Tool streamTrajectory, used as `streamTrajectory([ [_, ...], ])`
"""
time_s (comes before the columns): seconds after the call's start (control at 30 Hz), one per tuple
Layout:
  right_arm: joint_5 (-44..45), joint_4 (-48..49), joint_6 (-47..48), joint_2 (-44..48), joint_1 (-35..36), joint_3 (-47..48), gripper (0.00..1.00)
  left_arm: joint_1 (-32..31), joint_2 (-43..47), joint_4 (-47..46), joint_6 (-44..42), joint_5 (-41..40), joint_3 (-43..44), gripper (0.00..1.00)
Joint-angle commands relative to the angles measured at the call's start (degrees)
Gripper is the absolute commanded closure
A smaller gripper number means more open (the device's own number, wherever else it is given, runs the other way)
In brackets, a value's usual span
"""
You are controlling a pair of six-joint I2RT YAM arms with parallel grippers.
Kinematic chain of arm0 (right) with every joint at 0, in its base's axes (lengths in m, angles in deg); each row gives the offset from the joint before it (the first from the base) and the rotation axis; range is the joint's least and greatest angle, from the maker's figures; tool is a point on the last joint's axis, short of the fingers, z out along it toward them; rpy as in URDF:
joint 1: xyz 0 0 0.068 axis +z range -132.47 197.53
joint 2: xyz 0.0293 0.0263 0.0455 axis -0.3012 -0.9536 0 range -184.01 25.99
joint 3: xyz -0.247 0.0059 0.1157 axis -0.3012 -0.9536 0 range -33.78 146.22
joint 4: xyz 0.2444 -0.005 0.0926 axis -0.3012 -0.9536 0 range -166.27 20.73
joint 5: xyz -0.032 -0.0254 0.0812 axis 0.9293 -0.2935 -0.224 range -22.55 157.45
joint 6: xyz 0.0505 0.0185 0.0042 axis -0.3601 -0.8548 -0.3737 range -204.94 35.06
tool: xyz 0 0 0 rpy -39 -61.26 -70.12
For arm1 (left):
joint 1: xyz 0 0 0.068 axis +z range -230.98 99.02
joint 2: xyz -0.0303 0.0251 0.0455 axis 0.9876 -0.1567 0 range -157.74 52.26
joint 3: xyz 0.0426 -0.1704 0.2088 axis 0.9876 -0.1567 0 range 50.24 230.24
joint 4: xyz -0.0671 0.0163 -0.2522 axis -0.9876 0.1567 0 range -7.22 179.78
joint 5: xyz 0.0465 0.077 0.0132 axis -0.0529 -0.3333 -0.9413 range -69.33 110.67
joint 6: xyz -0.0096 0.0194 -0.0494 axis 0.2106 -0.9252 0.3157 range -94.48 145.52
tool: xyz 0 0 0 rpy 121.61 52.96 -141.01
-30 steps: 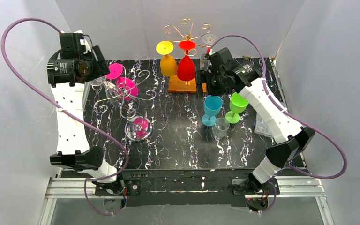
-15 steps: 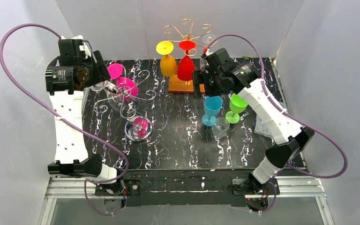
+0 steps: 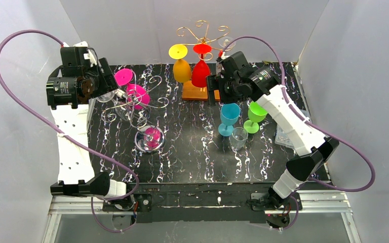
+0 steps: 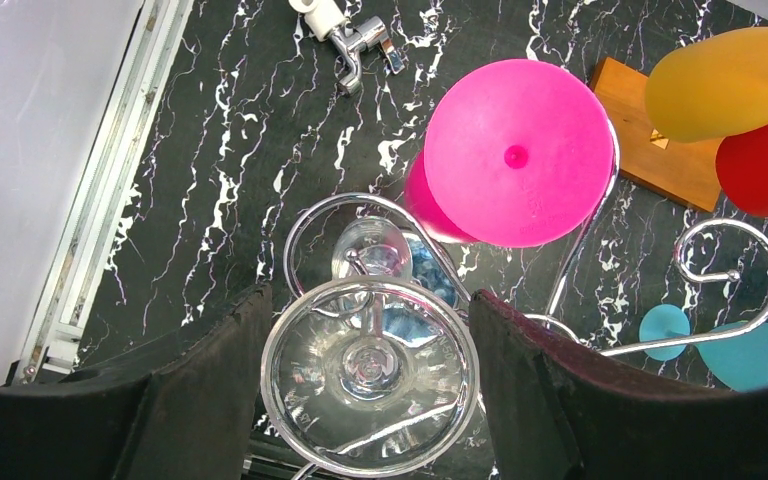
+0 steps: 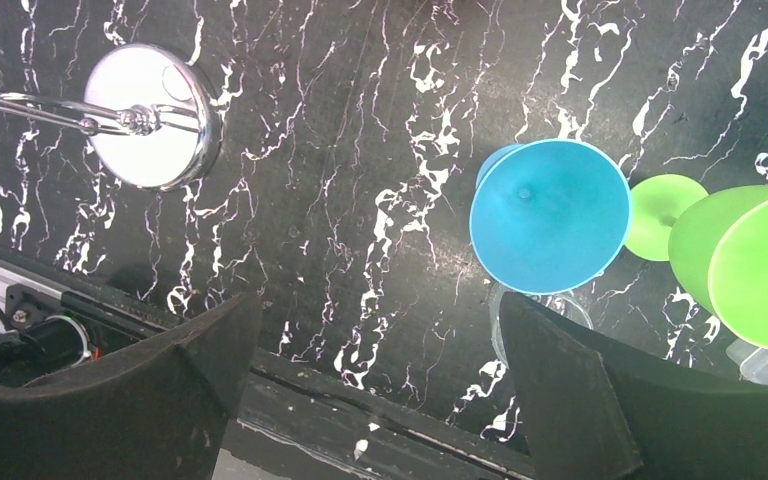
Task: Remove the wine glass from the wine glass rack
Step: Pick up the wine glass from the wine rack.
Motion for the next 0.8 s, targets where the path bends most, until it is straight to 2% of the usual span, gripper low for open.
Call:
streamTrajectory([
  [0.0,-0.46,1.73,-0.71,-0.05,0.65,3.83,0.02,-0.33,1.5,0.46,-0.14,-0.59,0.32,0.57],
  [0.77,0.44,1.75,-1.48,-1.77,2.73,6.24,0.02,-0.31,-6.57,-1.12,-0.82,-1.11,8.4,0.57],
])
